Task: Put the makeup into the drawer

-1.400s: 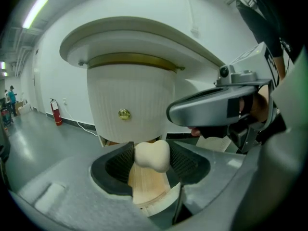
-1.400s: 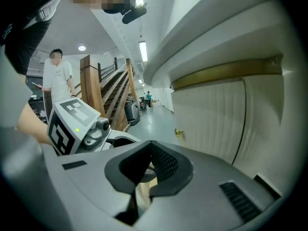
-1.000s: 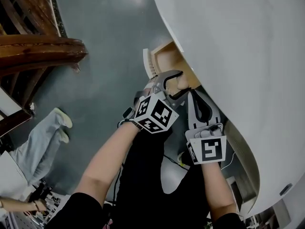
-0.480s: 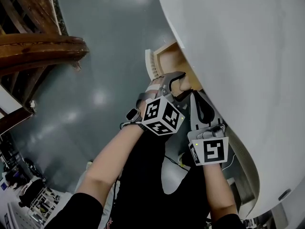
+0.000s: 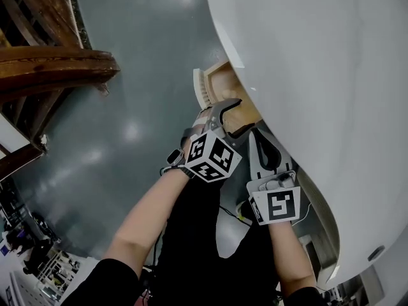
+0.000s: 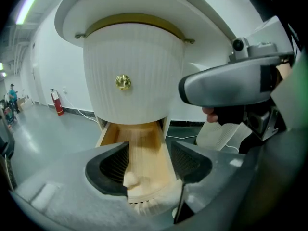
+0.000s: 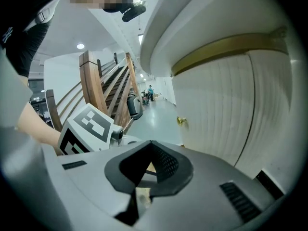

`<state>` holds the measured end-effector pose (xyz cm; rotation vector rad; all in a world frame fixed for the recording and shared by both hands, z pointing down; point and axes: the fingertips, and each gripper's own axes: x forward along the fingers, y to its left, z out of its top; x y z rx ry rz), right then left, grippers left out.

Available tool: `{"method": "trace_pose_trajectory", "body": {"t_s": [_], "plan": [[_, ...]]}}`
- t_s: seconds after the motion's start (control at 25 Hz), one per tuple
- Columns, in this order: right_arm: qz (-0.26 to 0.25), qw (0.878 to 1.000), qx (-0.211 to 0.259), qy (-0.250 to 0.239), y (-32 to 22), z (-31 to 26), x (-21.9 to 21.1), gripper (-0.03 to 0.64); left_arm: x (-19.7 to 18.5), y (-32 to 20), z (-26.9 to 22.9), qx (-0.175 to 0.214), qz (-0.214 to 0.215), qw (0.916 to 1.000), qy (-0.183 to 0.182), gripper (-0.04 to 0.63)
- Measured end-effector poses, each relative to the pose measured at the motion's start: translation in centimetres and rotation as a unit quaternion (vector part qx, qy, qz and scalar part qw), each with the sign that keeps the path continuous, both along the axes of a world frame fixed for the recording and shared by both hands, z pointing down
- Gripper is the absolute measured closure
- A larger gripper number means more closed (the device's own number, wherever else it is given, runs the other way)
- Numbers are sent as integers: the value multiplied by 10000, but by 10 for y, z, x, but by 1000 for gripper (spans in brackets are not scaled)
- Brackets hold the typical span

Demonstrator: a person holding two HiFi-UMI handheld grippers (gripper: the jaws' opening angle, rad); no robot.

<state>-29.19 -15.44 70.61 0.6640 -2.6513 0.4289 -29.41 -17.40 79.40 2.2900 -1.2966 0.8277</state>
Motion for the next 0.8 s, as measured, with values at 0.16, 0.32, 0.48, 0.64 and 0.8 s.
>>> {"method": "trace_pose_trajectory", "body": {"t_s": [0.16,0.32,0.48,0.64,0.8], "plan": [[-43,10000,-28,-58,9,-28,-4,601,-1,14,-30,-45,-197,9995,253,331],[-147,9998,61,-149,12,-76,-8,601,-4,23,-84,6,-420,9978,508,335],[-150,9996,111,-207,11,-129,-9,601,-13,30,-149,130,-744,9946,718,378],[-146,9993,179,-293,10,-181,-6,601,-23,29,-218,329,-1162,9885,912,457],[-161,9986,258,-428,10,-236,-1,601,-27,27,-288,624,-1463,9825,971,529]]}}
